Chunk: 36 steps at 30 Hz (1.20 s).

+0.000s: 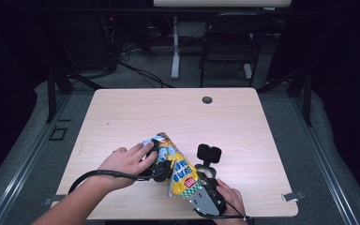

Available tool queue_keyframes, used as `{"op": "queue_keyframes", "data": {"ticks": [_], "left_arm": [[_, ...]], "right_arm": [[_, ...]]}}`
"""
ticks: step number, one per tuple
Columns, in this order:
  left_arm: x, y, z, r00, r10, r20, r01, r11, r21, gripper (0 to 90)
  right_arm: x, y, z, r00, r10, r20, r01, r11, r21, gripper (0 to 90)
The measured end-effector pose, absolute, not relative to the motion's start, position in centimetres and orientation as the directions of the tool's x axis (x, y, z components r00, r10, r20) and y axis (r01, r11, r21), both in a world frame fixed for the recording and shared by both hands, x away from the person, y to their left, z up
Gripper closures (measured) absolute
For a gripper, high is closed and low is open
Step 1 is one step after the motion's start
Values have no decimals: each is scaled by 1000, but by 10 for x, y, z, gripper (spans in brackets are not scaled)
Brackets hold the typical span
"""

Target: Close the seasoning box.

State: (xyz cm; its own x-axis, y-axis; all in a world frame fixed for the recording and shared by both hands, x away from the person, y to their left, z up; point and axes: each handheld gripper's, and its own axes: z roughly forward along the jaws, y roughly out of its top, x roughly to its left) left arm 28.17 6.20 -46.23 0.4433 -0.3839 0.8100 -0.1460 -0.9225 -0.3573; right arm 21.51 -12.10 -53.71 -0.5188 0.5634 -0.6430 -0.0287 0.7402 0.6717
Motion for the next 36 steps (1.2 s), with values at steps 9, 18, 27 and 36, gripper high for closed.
{"op": "queue_keyframes", "data": {"ticks": [9, 18, 27, 36], "left_arm": [[282, 60, -460, 434, -392, 812, -150, -919, -363, 615], [281, 57, -457, 416, -405, 814, -146, -913, -380, 615], [278, 54, -454, 392, -428, 815, -145, -903, -404, 616], [277, 53, -455, 377, -430, 820, -142, -902, -408, 616]], "right_arm": [[215, -122, -536, -510, 573, -641, -27, 735, 678, 714], [216, -123, -536, -505, 593, -628, -24, 717, 696, 714], [216, -124, -535, -504, 597, -625, -16, 716, 697, 713], [216, -123, -536, -498, 603, -623, -14, 713, 701, 713]]}}
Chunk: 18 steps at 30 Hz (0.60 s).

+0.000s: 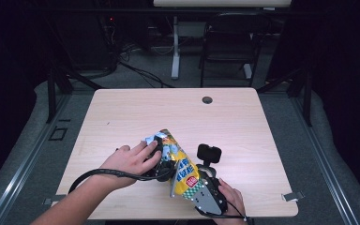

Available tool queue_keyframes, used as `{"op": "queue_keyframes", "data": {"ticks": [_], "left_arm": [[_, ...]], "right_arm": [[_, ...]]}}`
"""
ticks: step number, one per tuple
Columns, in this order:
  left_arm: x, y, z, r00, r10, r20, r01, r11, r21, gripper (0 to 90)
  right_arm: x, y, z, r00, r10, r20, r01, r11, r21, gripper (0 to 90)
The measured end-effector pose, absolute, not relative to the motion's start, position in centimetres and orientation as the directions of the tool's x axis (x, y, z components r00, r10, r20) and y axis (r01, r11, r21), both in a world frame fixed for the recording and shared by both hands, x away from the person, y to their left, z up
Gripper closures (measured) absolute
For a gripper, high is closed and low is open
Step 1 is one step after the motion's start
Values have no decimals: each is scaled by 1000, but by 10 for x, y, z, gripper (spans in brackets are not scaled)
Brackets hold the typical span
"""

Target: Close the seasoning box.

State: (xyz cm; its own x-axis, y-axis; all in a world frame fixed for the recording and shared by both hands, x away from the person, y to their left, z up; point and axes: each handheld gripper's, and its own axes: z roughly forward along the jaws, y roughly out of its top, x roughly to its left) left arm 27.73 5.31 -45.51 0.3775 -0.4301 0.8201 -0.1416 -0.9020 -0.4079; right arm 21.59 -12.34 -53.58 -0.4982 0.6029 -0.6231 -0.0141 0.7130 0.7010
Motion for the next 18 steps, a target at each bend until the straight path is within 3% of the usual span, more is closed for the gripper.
{"op": "queue_keyframes", "data": {"ticks": [18], "left_arm": [[270, 51, -454, 321, -455, 831, -131, -890, -436, 619]], "right_arm": [[215, -123, -536, -484, 604, -634, -15, 718, 696, 712]]}}
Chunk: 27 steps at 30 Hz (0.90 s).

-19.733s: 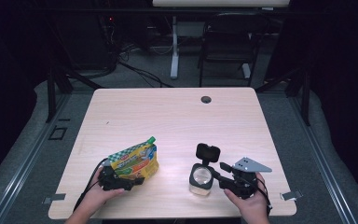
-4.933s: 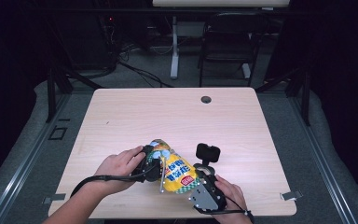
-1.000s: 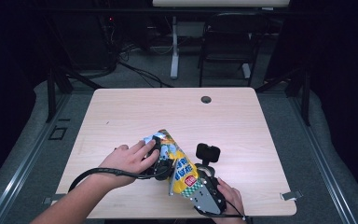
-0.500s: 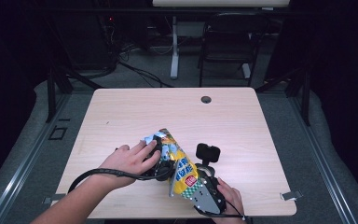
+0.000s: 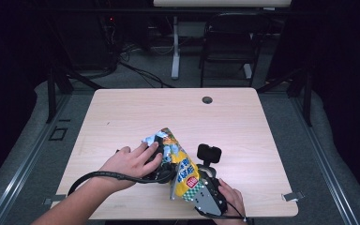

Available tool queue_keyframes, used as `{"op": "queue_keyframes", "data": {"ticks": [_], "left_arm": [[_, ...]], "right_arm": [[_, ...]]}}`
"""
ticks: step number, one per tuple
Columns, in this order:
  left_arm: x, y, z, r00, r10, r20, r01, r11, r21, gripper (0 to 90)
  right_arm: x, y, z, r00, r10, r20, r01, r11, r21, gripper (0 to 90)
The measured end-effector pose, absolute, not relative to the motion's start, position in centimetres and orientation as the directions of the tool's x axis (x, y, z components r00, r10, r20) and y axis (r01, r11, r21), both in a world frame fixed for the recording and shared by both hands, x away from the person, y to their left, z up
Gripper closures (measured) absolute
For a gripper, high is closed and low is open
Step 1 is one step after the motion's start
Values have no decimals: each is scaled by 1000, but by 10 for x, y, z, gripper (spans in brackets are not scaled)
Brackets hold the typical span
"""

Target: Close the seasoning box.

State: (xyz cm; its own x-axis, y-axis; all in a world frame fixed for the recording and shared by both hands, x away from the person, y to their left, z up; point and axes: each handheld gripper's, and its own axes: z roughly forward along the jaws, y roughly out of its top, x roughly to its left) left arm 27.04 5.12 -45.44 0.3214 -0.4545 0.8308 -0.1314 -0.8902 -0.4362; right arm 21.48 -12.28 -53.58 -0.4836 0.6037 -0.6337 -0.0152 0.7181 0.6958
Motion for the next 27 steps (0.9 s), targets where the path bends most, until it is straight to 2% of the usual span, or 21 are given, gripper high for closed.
{"op": "queue_keyframes", "data": {"ticks": [27], "left_arm": [[264, 47, -454, 264, -488, 832, -126, -873, -472, 628]], "right_arm": [[216, -123, -537, -479, 625, -616, 4, 704, 710, 712]]}}
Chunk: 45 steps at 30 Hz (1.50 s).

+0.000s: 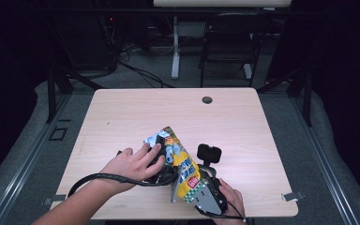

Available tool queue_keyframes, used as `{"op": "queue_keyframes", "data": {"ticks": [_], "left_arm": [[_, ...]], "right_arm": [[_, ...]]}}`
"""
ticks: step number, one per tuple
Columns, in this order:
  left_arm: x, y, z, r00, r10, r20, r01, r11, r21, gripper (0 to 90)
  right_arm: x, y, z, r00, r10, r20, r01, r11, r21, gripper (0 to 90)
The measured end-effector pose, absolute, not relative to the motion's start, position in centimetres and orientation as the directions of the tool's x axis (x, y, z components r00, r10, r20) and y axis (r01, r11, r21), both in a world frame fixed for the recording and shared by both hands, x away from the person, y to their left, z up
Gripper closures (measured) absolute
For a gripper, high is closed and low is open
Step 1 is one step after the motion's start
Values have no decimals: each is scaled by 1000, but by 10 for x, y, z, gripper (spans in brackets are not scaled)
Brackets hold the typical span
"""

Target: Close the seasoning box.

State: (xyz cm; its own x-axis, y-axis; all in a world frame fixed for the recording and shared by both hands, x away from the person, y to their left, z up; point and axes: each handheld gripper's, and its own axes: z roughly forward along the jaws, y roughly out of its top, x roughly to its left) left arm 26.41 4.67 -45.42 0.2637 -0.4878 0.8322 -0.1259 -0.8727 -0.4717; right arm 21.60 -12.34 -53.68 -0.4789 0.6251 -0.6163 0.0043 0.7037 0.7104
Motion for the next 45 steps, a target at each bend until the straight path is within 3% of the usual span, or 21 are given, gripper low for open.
{"op": "queue_keyframes", "data": {"ticks": [22, 45], "left_arm": [[258, 44, -455, 205, -523, 827, -121, -852, -509, 631], [256, 40, -451, 220, -532, 818, -121, -847, -518, 658]], "right_arm": [[216, -122, -539, -477, 619, -623, 2, 710, 704, 711], [217, -124, -539, -475, 638, -606, 14, 694, 719, 712]]}}
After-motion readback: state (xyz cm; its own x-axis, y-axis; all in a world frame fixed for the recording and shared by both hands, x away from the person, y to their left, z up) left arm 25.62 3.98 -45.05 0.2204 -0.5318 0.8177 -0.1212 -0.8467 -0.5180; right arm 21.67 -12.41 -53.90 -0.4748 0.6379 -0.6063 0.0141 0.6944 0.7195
